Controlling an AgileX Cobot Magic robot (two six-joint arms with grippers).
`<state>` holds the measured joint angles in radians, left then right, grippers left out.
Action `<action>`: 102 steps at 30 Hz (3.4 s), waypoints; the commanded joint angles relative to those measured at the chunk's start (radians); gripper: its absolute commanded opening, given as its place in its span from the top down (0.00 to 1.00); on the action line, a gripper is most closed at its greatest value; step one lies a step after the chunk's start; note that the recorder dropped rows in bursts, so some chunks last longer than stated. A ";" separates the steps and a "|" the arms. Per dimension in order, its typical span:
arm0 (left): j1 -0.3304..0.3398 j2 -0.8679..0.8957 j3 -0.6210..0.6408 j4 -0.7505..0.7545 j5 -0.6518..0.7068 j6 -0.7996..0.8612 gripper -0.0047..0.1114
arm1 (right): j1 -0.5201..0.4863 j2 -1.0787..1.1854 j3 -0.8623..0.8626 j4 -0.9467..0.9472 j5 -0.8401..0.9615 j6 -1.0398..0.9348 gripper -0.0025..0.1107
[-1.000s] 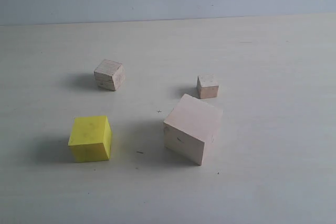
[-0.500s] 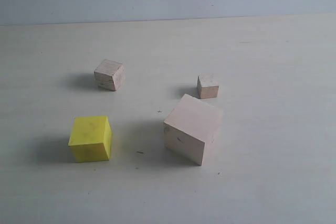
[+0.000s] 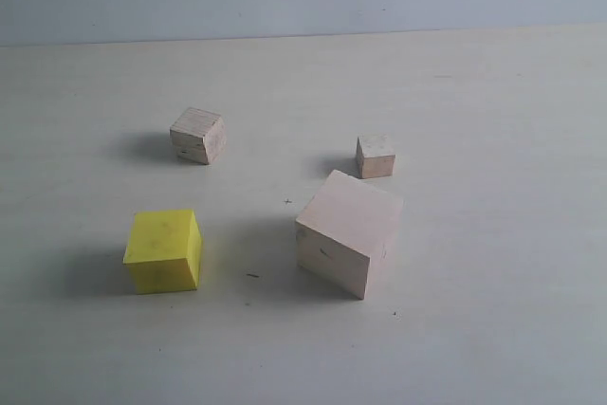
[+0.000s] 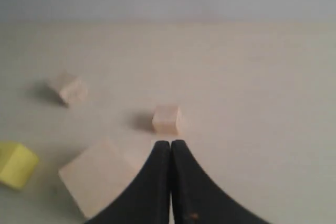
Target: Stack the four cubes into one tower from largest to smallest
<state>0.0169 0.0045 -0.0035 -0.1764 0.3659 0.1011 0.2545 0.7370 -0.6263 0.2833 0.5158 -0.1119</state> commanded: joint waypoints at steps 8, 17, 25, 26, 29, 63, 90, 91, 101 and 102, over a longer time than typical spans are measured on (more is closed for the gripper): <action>0.002 -0.005 0.003 -0.011 -0.003 0.004 0.96 | 0.054 0.265 -0.007 0.095 -0.080 -0.042 0.98; 0.002 -0.005 0.003 -0.011 -0.008 0.004 0.96 | 0.054 0.277 -0.007 0.100 0.024 -0.044 0.98; 0.002 -0.005 0.003 -0.022 -0.168 0.004 0.96 | 0.054 0.412 -0.007 0.152 0.066 -0.044 0.98; 0.002 -0.005 0.003 -0.022 -0.190 0.004 0.96 | 0.054 0.438 -0.007 0.166 0.066 -0.044 0.98; 0.002 -0.005 0.003 -0.024 -0.230 -0.001 0.96 | 0.054 0.513 -0.007 0.218 0.070 -0.046 0.98; 0.002 -0.005 0.003 -0.205 -0.312 -0.135 0.96 | 0.060 1.011 -0.174 0.716 0.134 -0.516 0.98; 0.002 -0.005 0.003 -0.201 -0.344 -0.135 0.96 | 0.222 1.014 -0.298 0.456 0.349 -0.366 0.98; 0.002 -0.005 0.003 -0.201 -0.344 -0.135 0.96 | 0.235 1.014 -0.298 0.446 0.338 -0.366 0.98; 0.002 -0.005 0.003 -0.201 -0.320 -0.135 0.96 | 0.257 0.991 -0.298 0.183 0.412 -0.130 0.85; 0.002 -0.005 0.003 -0.201 -0.316 -0.135 0.96 | 0.257 0.982 -0.298 0.183 0.400 -0.132 0.81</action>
<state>0.0169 0.0045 -0.0035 -0.3691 0.0336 -0.0306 0.5096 1.7483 -0.9261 0.5055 0.9122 -0.2749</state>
